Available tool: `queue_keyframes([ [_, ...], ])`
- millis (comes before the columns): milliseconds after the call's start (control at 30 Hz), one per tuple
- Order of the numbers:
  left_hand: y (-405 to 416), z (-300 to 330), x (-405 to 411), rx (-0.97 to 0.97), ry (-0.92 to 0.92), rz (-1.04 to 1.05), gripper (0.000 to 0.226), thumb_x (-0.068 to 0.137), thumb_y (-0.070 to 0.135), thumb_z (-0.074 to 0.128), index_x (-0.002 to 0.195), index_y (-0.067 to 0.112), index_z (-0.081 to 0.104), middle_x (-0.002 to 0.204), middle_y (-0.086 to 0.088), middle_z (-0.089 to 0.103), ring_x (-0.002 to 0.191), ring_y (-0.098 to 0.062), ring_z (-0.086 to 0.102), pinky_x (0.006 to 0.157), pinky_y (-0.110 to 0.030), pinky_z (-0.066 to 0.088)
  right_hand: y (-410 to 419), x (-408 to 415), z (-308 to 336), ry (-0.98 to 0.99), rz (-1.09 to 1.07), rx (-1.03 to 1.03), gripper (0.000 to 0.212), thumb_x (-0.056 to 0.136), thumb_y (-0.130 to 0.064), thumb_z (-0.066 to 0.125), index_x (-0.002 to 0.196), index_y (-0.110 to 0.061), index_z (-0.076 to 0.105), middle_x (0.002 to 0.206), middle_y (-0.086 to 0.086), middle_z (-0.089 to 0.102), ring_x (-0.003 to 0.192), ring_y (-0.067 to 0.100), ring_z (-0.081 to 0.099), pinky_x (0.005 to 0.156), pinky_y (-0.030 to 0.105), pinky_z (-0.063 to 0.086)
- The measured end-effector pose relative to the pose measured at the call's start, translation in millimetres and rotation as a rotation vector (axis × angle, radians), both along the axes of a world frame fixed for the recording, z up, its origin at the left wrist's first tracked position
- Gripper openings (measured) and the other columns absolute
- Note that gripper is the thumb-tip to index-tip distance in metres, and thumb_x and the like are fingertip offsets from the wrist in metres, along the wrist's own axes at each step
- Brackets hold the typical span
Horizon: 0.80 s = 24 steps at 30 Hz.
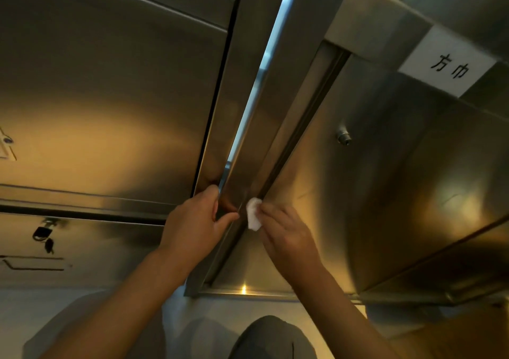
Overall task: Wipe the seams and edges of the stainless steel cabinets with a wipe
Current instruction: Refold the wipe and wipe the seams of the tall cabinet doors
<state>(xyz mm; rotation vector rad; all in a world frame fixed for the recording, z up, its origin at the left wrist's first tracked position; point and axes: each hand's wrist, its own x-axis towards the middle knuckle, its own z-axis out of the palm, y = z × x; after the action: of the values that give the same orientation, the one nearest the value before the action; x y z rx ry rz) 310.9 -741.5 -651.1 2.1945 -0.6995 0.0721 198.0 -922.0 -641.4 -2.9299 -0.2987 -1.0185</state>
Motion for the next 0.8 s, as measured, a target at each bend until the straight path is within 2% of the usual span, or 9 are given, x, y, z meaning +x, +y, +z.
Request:
queue_keyframes([
  [133,-3.1,10.1,-4.9,0.016,-0.006,0.016,0.035,0.088,0.052,0.075,0.094,0.031,0.048,0.07,0.015,0.047,0.059,0.003,0.043,0.054,-0.013,0.024,0.3,-3.6,78.8,-0.229,-0.061,0.08,0.028,0.093,-0.009,0.077,0.12,-0.004,0.073,0.126,0.013,0.071,0.112,0.022,0.068,0.097,0.025,0.053],
  [233,-2.4,10.8,-5.5,0.017,0.006,0.019,0.03,0.089,0.052,0.074,0.1,0.031,0.055,0.072,0.018,0.048,0.062,0.007,0.045,0.056,-0.013,0.027,5.4,3.3,131.1,-0.395,-0.052,0.057,0.022,0.095,-0.009,0.075,0.115,-0.001,0.073,0.123,0.015,0.072,0.113,0.022,0.068,0.097,0.025,0.054],
  [367,-2.8,9.6,-2.6,0.052,-0.004,0.046,0.035,0.087,0.058,0.072,0.105,0.032,0.057,0.076,0.015,0.052,0.076,-0.009,0.06,0.063,-0.03,0.04,10.2,28.3,156.2,-0.47,-0.077,0.058,0.02,0.096,-0.009,0.072,0.114,-0.001,0.074,0.122,0.015,0.071,0.111,0.023,0.067,0.093,0.028,0.056],
  [467,-2.5,9.1,-2.6,0.031,-0.002,0.038,0.033,0.088,0.057,0.073,0.102,0.033,0.055,0.073,0.017,0.05,0.069,-0.002,0.051,0.059,-0.026,0.037,18.1,44.8,135.9,-0.444,-0.098,0.069,0.018,0.095,-0.008,0.072,0.11,0.001,0.074,0.117,0.017,0.071,0.106,0.024,0.067,0.091,0.031,0.057],
  [567,-1.9,4.7,-0.8,0.007,0.013,0.004,0.031,0.087,0.052,0.075,0.098,0.033,0.053,0.074,0.016,0.053,0.069,-0.002,0.053,0.06,-0.025,0.039,24.2,46.6,109.2,-0.438,-0.098,0.129,0.017,0.094,-0.006,0.073,0.108,0.002,0.075,0.11,0.016,0.072,0.1,0.022,0.067,0.091,0.025,0.055],
  [633,-0.9,3.4,1.1,0.019,0.022,-0.023,0.034,0.085,0.045,0.08,0.102,0.035,0.052,0.075,0.017,0.051,0.073,-0.002,0.057,0.063,-0.026,0.043,26.4,43.5,84.3,-0.41,-0.113,0.165,0.015,0.092,-0.005,0.074,0.106,0.001,0.076,0.108,0.015,0.071,0.098,0.019,0.066,0.093,0.016,0.05],
  [700,0.1,1.6,1.8,0.044,0.029,-0.049,0.048,0.079,0.038,0.087,0.113,0.037,0.054,0.083,0.018,0.058,0.087,-0.009,0.065,0.074,-0.033,0.054,28.5,40.0,50.3,-0.348,-0.114,0.207,0.013,0.091,-0.005,0.073,0.103,0.001,0.077,0.105,0.014,0.072,0.096,0.017,0.064,0.096,0.007,0.041],
  [767,1.4,1.8,3.1,0.072,0.038,-0.058,0.059,0.075,0.034,0.09,0.12,0.038,0.052,0.095,0.016,0.066,0.095,-0.009,0.067,0.082,-0.035,0.056,30.0,37.8,10.6,-0.25,-0.093,0.258,0.014,0.092,-0.007,0.068,0.1,0.0,0.077,0.102,0.013,0.072,0.091,0.018,0.064,0.093,0.008,0.043],
  [800,1.6,2.0,3.7,0.077,0.039,-0.063,0.059,0.075,0.032,0.091,0.12,0.038,0.052,0.094,0.017,0.064,0.092,-0.006,0.065,0.079,-0.03,0.054,30.1,36.7,-8.4,-0.198,-0.082,0.276,0.016,0.092,-0.009,0.065,0.099,0.0,0.077,0.1,0.012,0.071,0.089,0.018,0.064,0.088,0.013,0.049],
])
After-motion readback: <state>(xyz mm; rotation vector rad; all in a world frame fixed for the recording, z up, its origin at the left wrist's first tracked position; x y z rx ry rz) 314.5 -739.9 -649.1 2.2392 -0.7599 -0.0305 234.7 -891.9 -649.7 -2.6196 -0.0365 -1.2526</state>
